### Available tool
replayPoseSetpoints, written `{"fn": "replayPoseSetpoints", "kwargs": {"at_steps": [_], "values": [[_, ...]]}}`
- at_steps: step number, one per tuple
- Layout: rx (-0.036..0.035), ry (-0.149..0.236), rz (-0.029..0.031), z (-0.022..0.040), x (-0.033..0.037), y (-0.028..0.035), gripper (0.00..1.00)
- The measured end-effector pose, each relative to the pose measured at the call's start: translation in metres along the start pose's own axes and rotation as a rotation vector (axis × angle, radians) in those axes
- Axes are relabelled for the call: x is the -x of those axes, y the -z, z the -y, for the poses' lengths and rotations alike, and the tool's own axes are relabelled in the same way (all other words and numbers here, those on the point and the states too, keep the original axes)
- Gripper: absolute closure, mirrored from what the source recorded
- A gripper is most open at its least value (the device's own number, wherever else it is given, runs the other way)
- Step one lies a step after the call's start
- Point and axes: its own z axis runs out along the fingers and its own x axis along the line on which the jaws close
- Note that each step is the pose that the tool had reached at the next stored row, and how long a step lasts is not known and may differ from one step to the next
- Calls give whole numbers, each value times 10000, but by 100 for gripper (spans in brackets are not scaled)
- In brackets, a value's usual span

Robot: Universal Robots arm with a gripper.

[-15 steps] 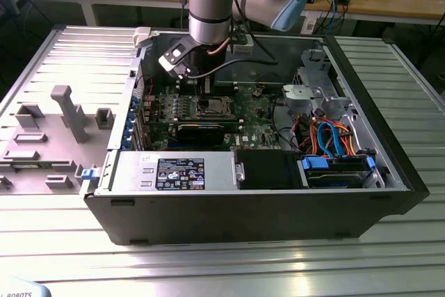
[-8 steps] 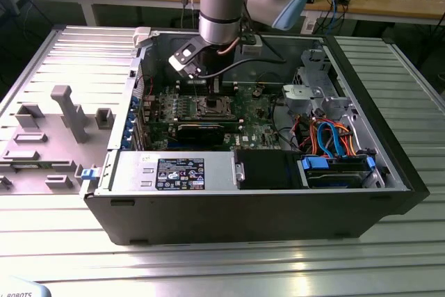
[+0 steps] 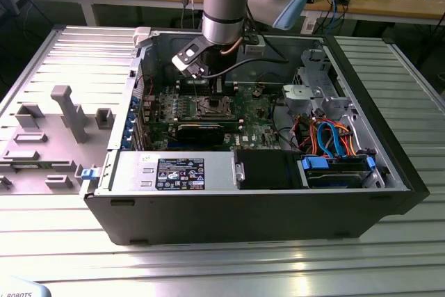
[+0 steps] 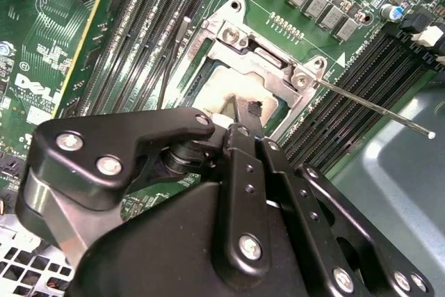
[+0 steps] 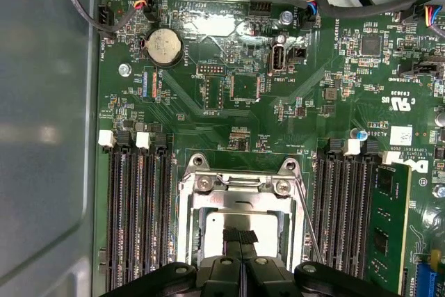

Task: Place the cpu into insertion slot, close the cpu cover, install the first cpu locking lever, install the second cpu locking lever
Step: 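Install the first cpu locking lever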

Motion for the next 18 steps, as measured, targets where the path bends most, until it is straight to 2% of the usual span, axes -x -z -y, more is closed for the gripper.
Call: {"fn": "replayPoseSetpoints", "kwargs": {"at_steps": [10,12,18], "values": [[-1,0,3,-2,0,7,89],[-1,1,6,0,1,56,89],[-1,0,18,3,1,146,89]]}}
